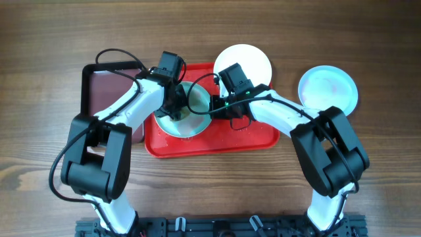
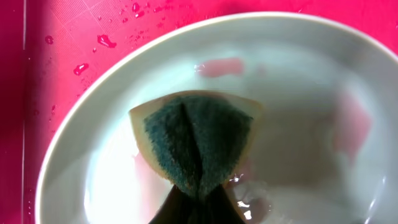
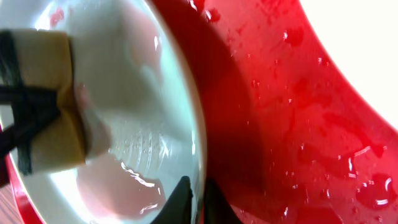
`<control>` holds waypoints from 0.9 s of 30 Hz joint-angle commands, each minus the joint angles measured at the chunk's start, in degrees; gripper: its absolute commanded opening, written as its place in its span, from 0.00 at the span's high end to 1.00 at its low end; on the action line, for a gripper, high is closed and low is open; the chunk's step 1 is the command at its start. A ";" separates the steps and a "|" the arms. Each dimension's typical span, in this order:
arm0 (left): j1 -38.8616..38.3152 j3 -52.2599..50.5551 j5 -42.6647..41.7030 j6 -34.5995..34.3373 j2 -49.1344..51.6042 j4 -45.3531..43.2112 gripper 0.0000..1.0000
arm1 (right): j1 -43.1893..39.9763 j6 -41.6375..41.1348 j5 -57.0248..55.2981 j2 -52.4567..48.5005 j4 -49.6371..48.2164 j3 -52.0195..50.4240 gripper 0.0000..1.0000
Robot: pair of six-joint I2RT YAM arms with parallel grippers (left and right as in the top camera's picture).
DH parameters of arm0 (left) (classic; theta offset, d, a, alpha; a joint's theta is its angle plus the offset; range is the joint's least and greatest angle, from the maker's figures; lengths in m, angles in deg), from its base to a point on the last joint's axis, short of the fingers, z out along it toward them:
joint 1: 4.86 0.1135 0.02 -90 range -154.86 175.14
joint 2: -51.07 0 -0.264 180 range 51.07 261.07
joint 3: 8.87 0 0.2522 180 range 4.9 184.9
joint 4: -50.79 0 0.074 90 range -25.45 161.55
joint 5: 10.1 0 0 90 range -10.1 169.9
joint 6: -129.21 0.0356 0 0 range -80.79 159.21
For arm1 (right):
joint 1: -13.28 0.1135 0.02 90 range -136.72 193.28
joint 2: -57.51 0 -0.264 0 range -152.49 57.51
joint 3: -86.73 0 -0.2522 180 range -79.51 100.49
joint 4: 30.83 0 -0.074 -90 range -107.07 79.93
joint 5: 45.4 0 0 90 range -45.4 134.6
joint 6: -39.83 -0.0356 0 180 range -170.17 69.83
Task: Clean dirty plates on tray and stack at the side
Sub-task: 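Raise the sponge off the plate with the left gripper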
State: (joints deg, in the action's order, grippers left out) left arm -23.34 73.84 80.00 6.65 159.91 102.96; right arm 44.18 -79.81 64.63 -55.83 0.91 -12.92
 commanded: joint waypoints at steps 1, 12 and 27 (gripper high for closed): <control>-0.31 1.27 -5.03 6.75 -0.17 0.72 0.96 | 0.11 -0.33 0.31 -0.94 -0.94 0.04 0.96; 1.92 22.29 -5.62 11.17 -4.72 12.09 0.96 | 0.11 -0.26 0.26 -0.94 -1.03 0.04 0.96; 6.45 21.27 -8.55 6.60 -3.13 15.08 0.96 | -0.02 -0.33 -1.01 0.07 -0.31 0.50 0.96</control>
State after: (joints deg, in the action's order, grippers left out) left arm -16.92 95.48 75.17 15.96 155.86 117.87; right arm 44.00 -80.32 63.41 -55.87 -1.23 -12.92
